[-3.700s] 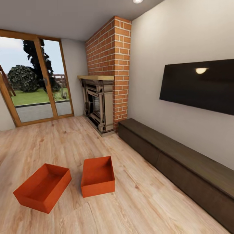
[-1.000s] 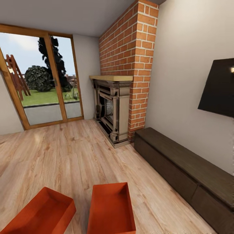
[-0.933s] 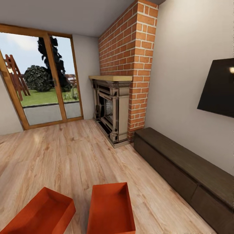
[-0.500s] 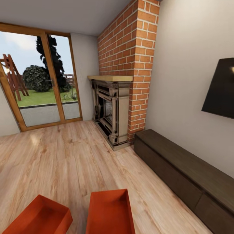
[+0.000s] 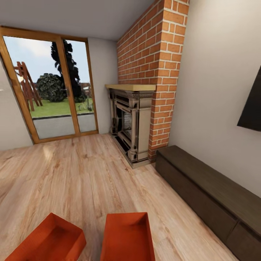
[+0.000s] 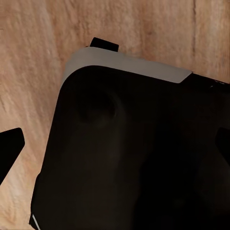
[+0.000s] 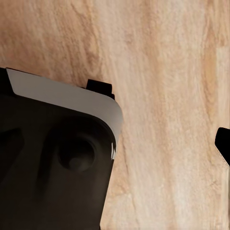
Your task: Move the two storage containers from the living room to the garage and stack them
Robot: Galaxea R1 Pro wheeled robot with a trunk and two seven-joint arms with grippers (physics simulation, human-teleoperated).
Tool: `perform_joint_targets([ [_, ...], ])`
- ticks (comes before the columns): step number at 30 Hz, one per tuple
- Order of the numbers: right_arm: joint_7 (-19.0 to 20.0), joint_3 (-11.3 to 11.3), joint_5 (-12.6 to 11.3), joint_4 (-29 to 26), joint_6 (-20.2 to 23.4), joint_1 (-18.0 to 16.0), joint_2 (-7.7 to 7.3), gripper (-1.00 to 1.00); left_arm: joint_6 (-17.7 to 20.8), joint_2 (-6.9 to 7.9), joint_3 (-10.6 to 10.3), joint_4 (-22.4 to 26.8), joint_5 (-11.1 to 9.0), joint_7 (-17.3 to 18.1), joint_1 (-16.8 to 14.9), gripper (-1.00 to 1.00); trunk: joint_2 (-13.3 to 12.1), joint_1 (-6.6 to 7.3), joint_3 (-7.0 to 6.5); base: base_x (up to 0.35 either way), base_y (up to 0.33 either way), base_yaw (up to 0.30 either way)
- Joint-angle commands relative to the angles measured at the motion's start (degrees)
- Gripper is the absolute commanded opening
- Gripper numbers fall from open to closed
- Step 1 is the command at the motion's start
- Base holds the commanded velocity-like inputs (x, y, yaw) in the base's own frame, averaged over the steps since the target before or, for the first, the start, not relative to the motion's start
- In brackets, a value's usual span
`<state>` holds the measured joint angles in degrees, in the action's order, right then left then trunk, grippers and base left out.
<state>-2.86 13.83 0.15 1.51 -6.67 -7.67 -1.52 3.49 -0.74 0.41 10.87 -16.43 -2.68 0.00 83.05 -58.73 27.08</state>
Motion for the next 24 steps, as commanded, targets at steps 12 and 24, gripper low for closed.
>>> perform_joint_targets([
  [12,-0.1,0.3,0.3,0.2,-0.4,-0.1,-0.03,1.00,-0.8,0.03,0.0,0.0,-0.4,-0.2,0.0,1.00,0.0,0.00,0.06,0.000,0.000,0.062],
  [24,0.0,0.5,0.4,0.2,-0.2,-0.1,0.02,1.00,-0.9,0.03,0.0,-0.1,-0.3,-0.2,0.0,1.00,0.0,0.00,0.06,0.000,0.000,0.000],
])
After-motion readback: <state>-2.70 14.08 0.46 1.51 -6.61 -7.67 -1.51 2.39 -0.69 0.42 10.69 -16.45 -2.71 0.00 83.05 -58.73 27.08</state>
